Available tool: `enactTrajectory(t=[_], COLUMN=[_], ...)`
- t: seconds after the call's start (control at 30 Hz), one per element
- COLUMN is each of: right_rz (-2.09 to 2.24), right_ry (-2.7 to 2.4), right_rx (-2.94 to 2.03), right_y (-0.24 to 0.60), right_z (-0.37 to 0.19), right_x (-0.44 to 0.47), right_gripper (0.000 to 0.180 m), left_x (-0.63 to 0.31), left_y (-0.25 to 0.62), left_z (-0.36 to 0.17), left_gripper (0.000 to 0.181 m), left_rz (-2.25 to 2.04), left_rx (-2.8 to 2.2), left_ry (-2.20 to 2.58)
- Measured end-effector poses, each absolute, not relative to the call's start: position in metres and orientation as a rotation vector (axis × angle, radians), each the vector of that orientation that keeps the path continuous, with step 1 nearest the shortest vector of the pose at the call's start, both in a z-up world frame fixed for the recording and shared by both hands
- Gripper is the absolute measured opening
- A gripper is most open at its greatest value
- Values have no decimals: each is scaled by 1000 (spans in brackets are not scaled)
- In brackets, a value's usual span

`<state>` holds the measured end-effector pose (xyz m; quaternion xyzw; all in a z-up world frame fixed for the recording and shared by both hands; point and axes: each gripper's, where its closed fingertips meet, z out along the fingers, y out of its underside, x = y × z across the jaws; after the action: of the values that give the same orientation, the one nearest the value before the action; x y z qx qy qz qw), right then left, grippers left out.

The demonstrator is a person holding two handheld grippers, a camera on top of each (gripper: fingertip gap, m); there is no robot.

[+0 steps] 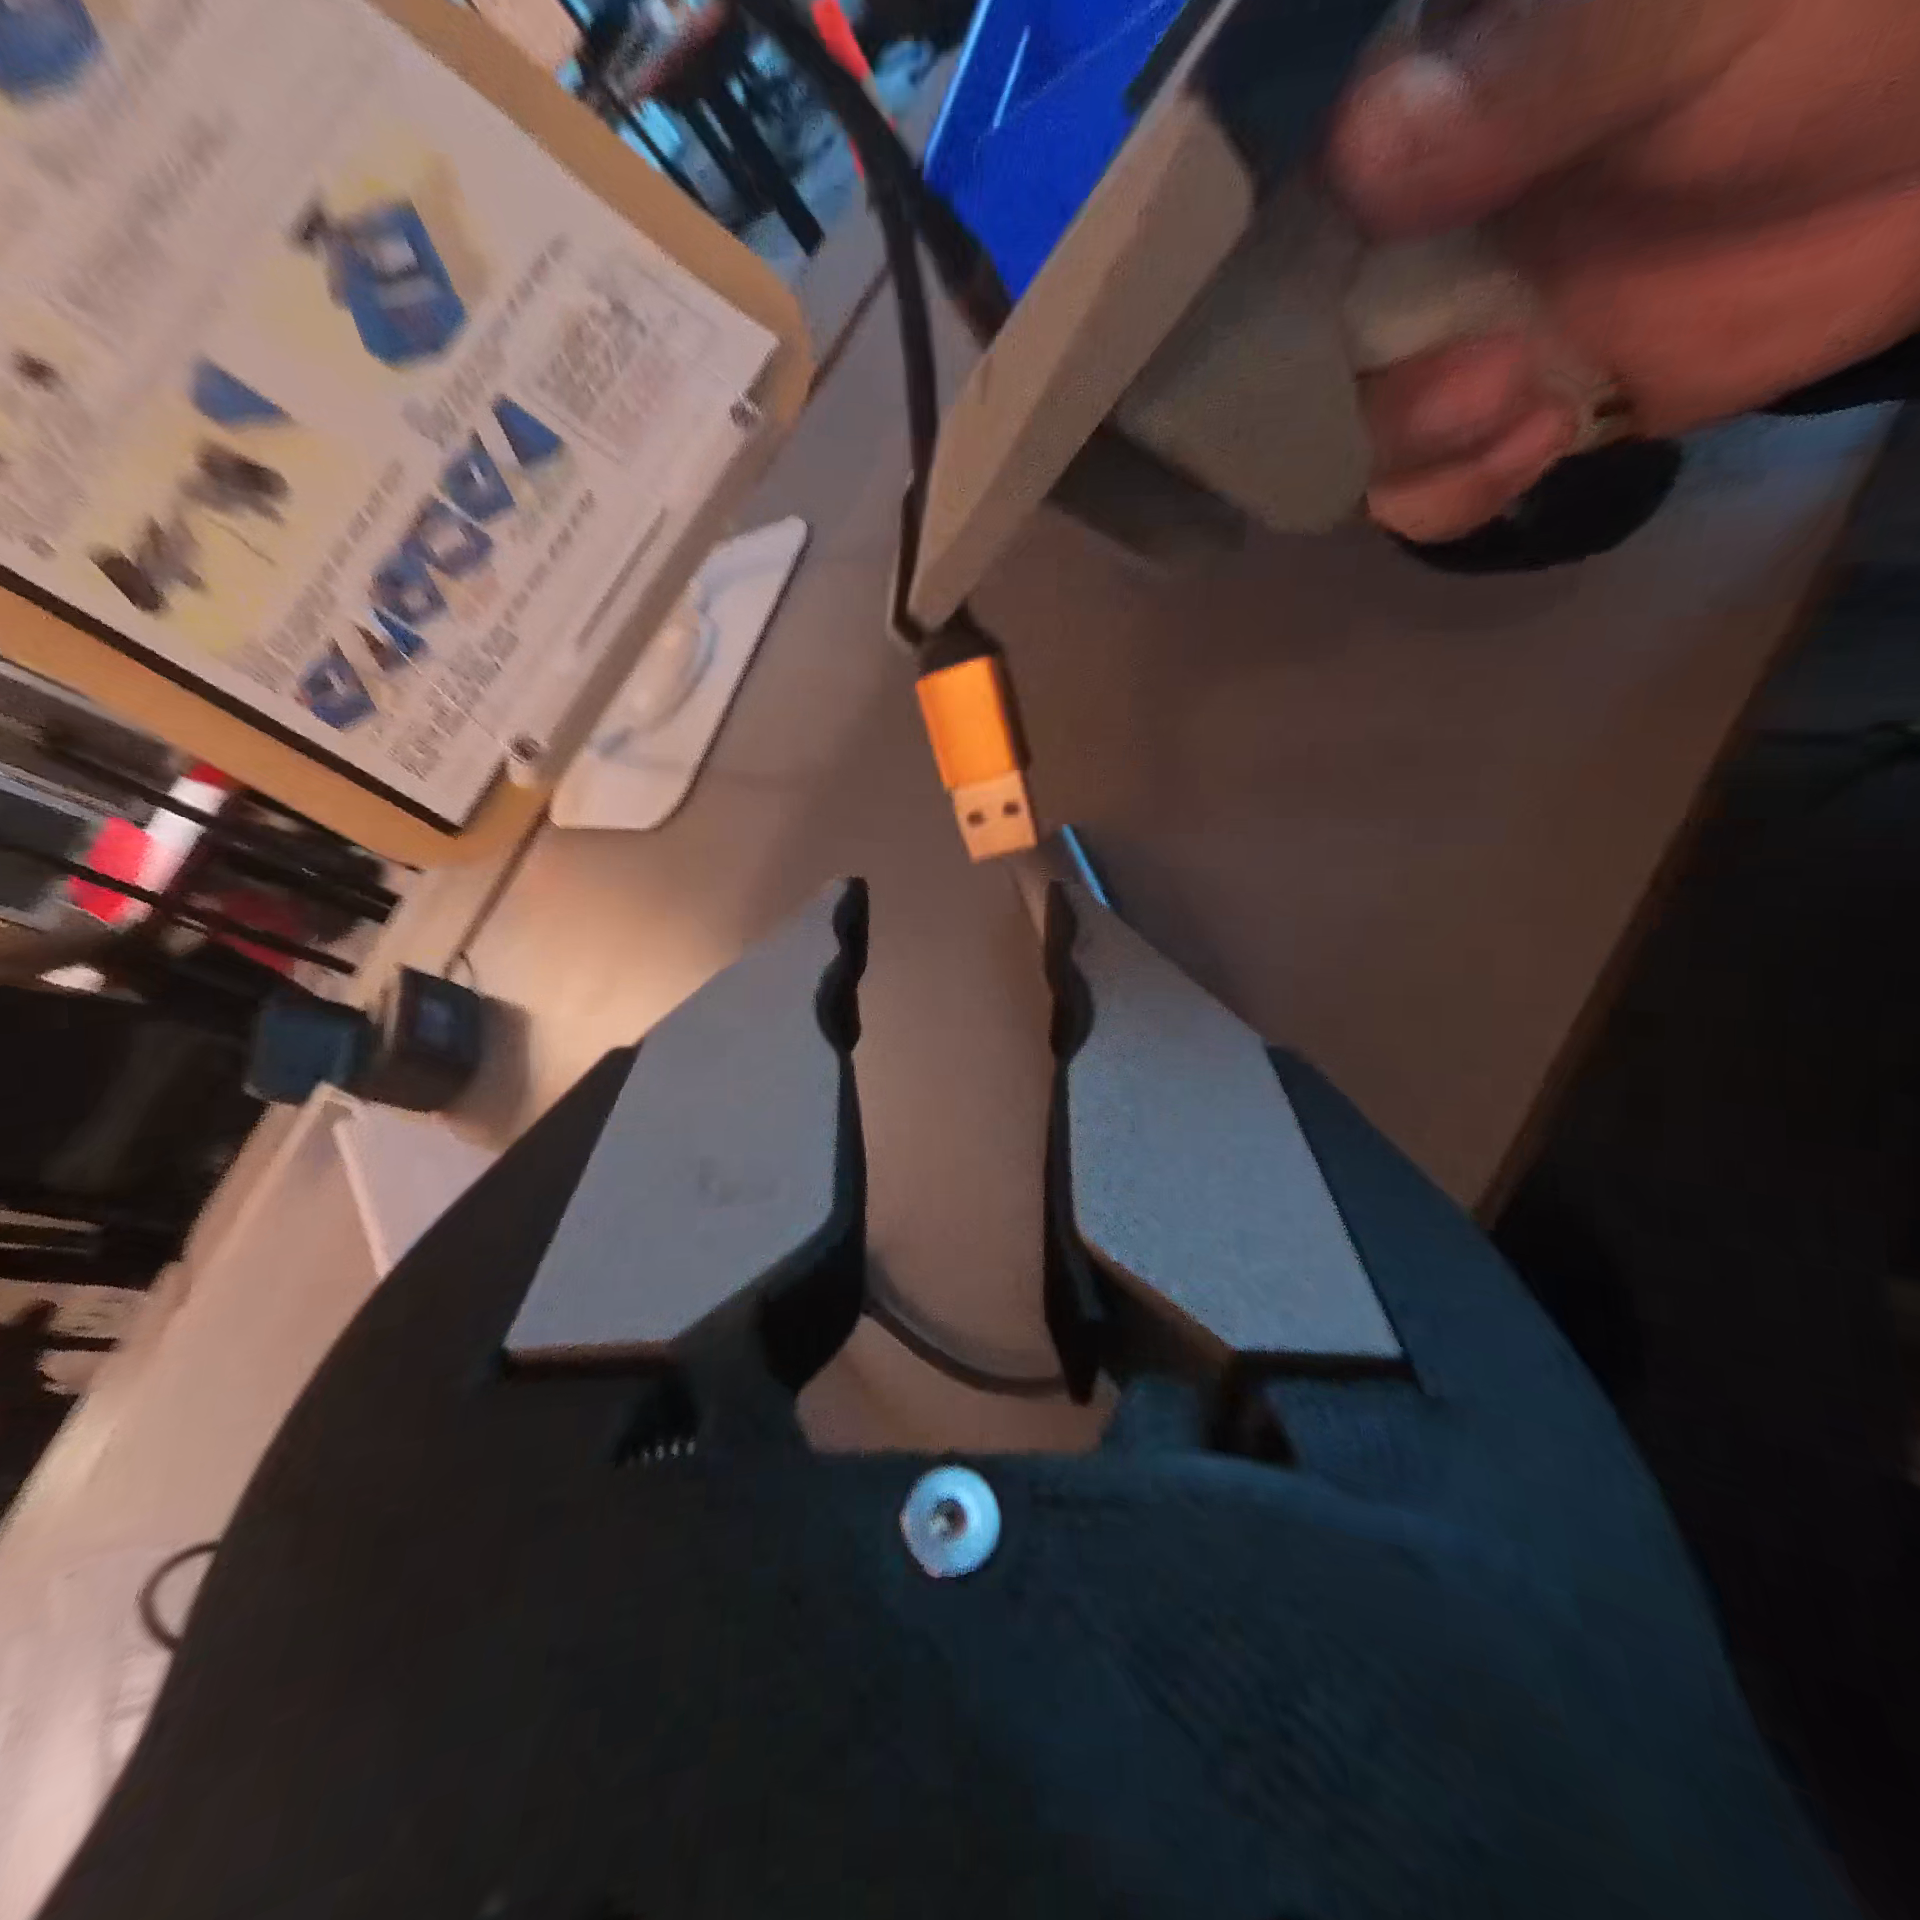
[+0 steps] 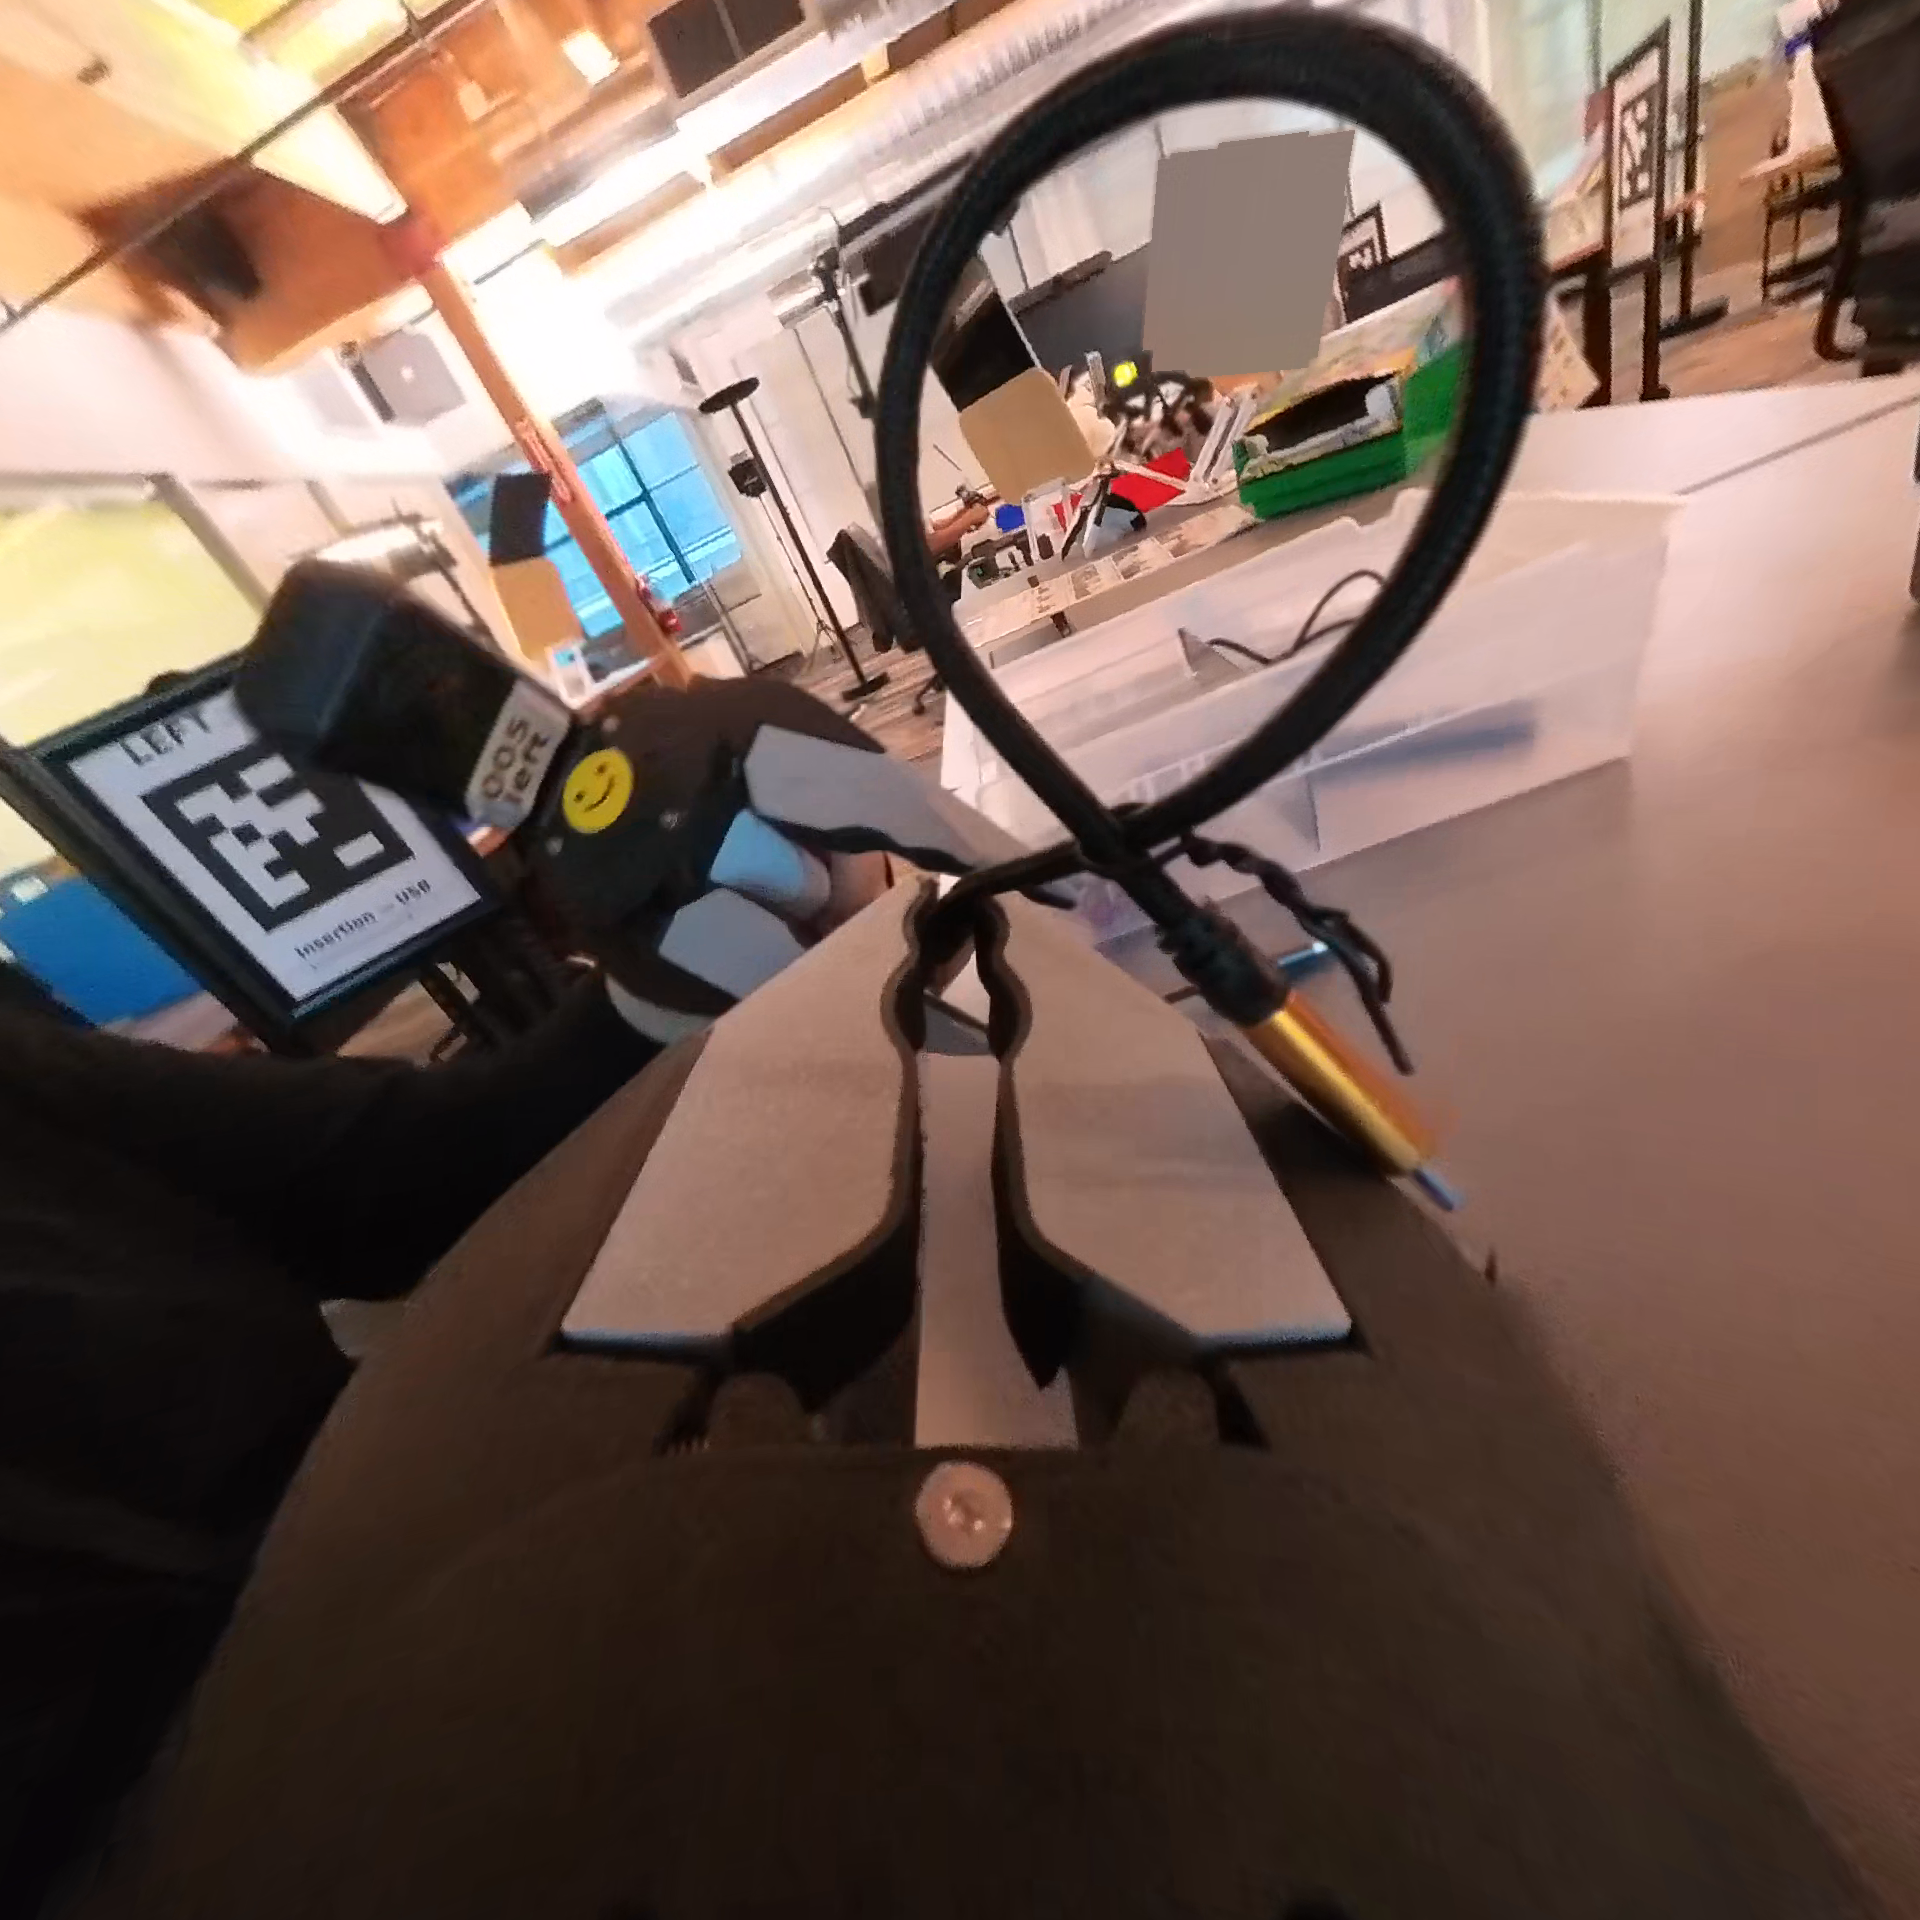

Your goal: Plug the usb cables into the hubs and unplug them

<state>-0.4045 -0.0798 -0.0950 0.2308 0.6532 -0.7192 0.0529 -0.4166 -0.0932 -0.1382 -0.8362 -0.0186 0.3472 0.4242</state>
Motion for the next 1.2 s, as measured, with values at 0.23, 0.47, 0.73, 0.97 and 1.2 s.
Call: enactTrajectory(t=[0.23,0.47,0.73,0.97,1.2], right_rz=[-2146,-2164,-2255,-2234,-2180], right_ry=[1837,1843,2085,2142,2087], right_rx=[819,794,621,507,609], right_y=[-81,-77,-83,-88,-85], right_z=[-94,-92,-86,-84,-89], right_x=[-406,-407,-396,-385,-393], right_gripper=[4,3,3,4,5], left_x=[-420,-419,-397,-396,-415], left_y=[-88,-83,-70,-75,-82], left_z=[-125,-125,-133,-124,-120], left_gripper=[18,8,6,1,2], left_rz=[1328,1412,796,772,1420], left_rx=[-1993,-1970,-1958,-1911,-1911], left_ry=[116,150,65,62,187])
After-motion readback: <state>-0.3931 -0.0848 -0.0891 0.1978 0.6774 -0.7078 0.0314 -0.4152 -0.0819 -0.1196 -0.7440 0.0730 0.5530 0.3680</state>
